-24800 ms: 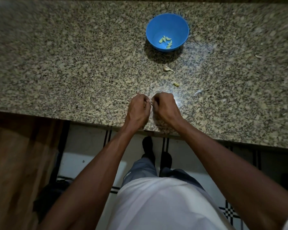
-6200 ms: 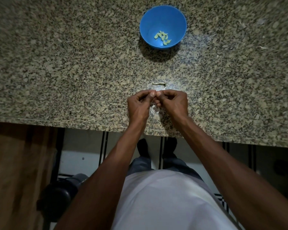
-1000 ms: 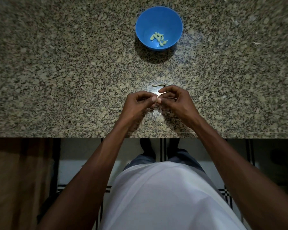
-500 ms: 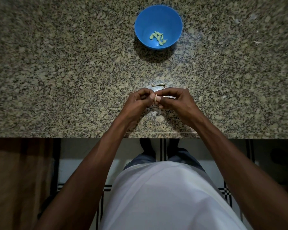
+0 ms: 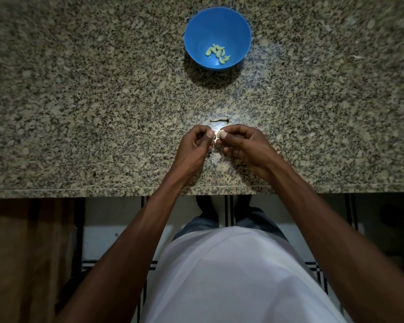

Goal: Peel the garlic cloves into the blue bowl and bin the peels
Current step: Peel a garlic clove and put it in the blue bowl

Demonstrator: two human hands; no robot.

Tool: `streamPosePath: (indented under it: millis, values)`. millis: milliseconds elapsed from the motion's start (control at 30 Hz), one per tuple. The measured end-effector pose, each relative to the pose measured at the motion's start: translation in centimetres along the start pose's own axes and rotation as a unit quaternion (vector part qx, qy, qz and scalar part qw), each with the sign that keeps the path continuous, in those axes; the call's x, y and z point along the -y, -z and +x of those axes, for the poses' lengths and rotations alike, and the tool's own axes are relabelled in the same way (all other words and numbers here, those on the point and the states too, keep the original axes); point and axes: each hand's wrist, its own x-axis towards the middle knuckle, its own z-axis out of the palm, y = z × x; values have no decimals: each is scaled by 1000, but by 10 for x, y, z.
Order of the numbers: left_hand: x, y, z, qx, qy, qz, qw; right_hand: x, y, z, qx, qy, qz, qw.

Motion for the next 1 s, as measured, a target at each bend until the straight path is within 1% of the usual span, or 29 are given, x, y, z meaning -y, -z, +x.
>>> streamPosePath:
  millis: [100,200,267,333,433,500,600,700,833,900,1000]
  values:
    - [0,0,-3,-22,1,-27,999,-1,-2,-1,-25,-4,-11,1000]
    - [-1,2,-5,-52,2,-33,998,1,0,-2,-61,24,-72,995]
    - [0,5,-4,-77,3,4,997,3,4,-4,-80,61,-128,987]
    - [-1,9,-3,-88,1,46,995,7,9,-5,-90,90,-162,979]
    - [-2,11,-1,-96,3,87,992,11,19,-4,-113,94,-222,964]
    - [-3,12,1,-100,-9,108,989,14,23,-1,-125,91,-271,950]
    - [-3,12,4,-107,-32,133,985,19,25,6,-145,119,-365,912]
    - [-3,12,7,-112,-58,166,978,27,25,13,-152,164,-479,849]
    - [-4,16,9,-119,-90,210,966,40,27,19,-160,198,-552,794]
    - [-5,18,8,-135,-111,223,959,44,28,19,-157,209,-577,774]
    - [-4,25,7,-173,-110,236,950,42,26,12,-170,227,-572,770]
